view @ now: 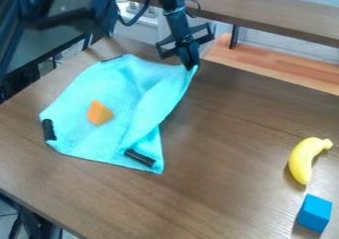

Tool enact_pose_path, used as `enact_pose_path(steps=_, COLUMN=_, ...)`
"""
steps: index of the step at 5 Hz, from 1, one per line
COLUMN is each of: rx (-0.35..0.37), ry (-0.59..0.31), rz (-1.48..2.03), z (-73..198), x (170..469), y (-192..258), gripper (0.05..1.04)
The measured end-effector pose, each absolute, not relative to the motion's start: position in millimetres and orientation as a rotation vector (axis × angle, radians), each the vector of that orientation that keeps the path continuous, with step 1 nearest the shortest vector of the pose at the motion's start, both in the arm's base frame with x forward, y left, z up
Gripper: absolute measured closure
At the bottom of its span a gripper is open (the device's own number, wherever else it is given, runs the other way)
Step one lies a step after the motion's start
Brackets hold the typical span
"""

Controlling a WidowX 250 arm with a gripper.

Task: Unfold the cloth from bottom left to top right

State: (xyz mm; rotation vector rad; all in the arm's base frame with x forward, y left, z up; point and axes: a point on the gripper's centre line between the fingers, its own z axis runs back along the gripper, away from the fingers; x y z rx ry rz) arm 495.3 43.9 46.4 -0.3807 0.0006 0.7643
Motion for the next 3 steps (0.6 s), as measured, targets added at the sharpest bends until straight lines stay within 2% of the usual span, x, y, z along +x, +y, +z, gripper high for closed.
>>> enact_pose_path(steps=1, rx=-0.389, ry=0.018, rz=0.798, z=44.9, x=499.8, y=43.4, gripper=0.994)
enact_pose_path(steps=2, rx=-0.365, ry=-0.018, rz=0.791, z=19.0, x=500.6, y=47.3, gripper=0.831)
enact_pose_path(steps=3, rx=-0.377, ry=-0.024, rz=0.775, z=9.1, x=498.7, y=45.9, gripper=0.565)
